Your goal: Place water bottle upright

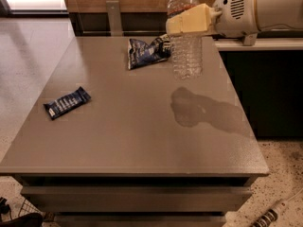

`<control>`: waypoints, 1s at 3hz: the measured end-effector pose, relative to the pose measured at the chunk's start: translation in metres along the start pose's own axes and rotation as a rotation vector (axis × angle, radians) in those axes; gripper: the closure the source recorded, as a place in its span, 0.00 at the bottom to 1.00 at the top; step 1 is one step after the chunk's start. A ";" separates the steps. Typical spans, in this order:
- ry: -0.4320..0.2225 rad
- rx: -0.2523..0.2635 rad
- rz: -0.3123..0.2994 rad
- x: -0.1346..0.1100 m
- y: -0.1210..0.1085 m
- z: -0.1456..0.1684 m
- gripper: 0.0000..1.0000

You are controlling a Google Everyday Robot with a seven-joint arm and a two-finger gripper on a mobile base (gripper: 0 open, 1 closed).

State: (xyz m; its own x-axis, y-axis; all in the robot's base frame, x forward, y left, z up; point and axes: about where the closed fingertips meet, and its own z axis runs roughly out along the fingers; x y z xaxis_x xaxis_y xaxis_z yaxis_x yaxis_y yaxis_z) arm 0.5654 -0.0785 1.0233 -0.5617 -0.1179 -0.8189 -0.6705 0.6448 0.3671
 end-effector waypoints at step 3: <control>-0.160 -0.121 -0.391 0.056 -0.007 0.028 1.00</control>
Offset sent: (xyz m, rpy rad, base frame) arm -0.0127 0.0051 -0.0727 -0.0771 -0.5622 0.2720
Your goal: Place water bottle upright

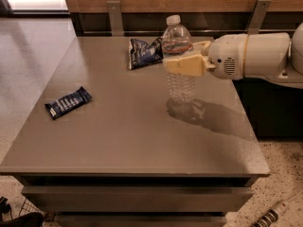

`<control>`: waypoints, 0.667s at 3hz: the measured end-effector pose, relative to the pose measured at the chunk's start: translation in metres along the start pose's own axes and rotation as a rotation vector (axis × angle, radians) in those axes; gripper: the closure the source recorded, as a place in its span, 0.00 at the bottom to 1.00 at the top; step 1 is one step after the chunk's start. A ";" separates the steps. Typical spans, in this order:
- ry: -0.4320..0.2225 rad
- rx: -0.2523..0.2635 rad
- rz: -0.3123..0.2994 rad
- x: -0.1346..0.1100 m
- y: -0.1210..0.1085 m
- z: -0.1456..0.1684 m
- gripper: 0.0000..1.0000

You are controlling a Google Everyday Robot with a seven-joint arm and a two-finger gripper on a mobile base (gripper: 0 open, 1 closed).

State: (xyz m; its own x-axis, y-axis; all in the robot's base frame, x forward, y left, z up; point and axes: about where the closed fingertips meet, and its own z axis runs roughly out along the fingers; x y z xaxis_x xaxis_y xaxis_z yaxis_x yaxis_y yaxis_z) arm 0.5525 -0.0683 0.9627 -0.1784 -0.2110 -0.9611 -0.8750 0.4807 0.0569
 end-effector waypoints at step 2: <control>-0.112 -0.057 -0.101 0.023 0.006 0.005 1.00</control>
Offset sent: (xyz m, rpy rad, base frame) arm -0.0071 -0.0087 -0.0257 0.0627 -0.1579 0.0687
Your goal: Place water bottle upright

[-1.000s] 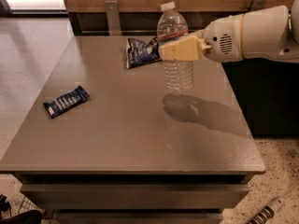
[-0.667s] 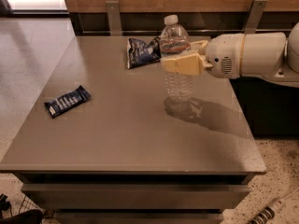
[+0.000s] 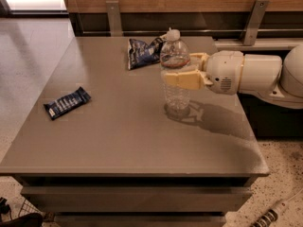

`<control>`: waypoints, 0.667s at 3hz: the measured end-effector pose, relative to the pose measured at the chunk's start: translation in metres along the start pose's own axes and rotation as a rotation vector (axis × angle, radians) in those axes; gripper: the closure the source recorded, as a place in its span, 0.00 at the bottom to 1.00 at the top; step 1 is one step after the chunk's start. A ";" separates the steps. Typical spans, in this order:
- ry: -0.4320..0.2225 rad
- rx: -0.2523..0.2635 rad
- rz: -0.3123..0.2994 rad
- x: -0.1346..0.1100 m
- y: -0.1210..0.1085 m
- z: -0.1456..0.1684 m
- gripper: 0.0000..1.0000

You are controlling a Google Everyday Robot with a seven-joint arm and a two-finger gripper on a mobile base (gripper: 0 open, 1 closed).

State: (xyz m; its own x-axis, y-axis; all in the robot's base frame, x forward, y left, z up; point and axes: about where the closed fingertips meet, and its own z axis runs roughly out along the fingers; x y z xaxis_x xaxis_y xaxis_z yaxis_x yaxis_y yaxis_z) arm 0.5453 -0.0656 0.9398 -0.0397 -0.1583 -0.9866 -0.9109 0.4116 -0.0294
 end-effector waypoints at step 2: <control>-0.041 -0.034 0.001 0.011 0.012 0.011 1.00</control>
Offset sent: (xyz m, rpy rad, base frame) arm -0.0129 0.0192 -0.0249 0.0571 -0.0274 0.0443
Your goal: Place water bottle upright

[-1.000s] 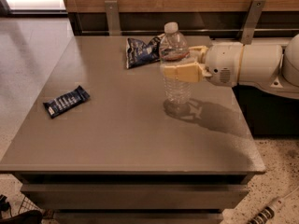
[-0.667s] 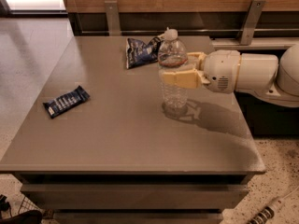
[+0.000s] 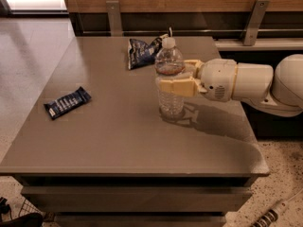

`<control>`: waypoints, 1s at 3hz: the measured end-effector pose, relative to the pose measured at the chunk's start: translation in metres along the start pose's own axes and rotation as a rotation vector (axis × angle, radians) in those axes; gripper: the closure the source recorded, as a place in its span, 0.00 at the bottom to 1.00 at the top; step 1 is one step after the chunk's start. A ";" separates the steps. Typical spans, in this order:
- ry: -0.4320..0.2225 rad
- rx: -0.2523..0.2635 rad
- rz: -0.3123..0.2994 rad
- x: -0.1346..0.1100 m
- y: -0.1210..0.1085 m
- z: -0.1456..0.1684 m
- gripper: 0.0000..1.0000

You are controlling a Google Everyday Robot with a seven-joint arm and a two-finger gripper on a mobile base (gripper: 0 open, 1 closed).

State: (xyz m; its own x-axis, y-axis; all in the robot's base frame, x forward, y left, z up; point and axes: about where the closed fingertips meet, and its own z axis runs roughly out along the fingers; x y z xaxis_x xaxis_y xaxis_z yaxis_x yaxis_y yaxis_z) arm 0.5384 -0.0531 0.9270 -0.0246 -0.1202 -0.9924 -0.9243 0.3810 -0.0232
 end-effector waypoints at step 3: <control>-0.018 -0.012 0.004 0.027 0.013 0.011 1.00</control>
Offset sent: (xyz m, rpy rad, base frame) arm -0.0104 0.0094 -0.0303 0.0180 -0.0144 0.0005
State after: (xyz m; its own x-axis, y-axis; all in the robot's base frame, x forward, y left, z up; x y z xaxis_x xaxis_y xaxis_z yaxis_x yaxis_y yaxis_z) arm 0.5296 -0.0417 0.8983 -0.0212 -0.1018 -0.9946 -0.9286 0.3706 -0.0181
